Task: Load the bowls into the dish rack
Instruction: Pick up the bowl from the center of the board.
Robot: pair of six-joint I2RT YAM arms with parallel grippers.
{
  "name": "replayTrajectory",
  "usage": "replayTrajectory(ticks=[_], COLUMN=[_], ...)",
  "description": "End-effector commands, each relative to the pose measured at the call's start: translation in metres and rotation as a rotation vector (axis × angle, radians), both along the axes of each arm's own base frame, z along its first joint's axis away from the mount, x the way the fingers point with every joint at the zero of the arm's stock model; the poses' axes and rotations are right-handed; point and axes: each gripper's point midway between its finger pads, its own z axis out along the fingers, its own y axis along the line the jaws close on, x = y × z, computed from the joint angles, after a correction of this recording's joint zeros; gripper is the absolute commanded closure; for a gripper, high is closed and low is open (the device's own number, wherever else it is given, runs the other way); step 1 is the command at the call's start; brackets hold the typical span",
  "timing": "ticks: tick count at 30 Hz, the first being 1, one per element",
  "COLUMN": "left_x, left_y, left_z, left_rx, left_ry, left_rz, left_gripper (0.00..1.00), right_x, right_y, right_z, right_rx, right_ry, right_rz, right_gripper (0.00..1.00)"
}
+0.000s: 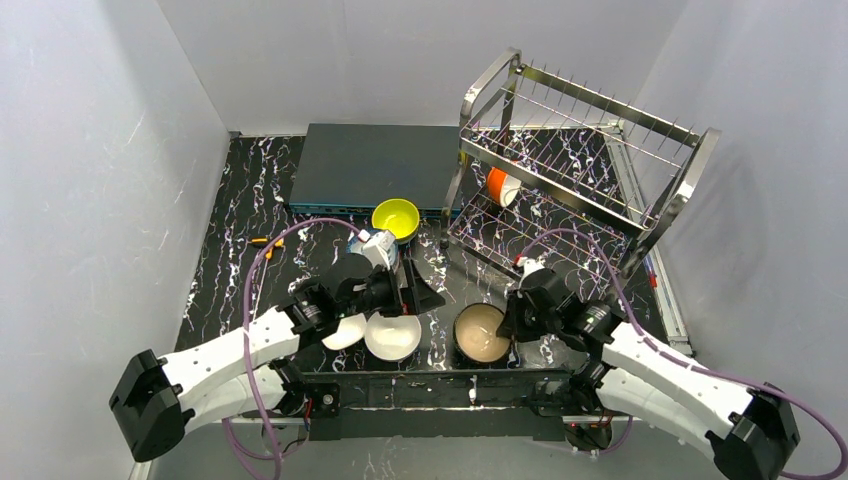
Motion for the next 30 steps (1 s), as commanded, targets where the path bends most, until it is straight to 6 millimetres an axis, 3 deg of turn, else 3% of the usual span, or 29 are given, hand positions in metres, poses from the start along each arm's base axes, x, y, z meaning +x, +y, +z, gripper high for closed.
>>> replayTrajectory(ticks=[1,14,22,30], left_x=[-0.010,-0.045,-0.046,-0.046], left_y=[0.001,-0.022,-0.036,-0.059], left_z=[0.018,0.079,0.082,0.095], left_rx=[-0.072,-0.295,-0.312,-0.332], left_ry=[-0.021,-0.098,-0.068,-0.087], left_rz=[-0.053,-0.325,-0.376,-0.409], left_gripper=[0.02,0.02,0.02,0.02], right_x=[0.027,0.039,0.039,0.038], right_y=[0.030,0.037,0.049,0.056], right_z=[0.076,0.172,0.196,0.199], right_rx=[0.235,0.571,0.615,0.622], right_ry=[-0.177,-0.389,-0.415,-0.408], right_rz=[-0.040,-0.128,-0.068,-0.035], right_gripper=[0.99,0.99,0.99,0.99])
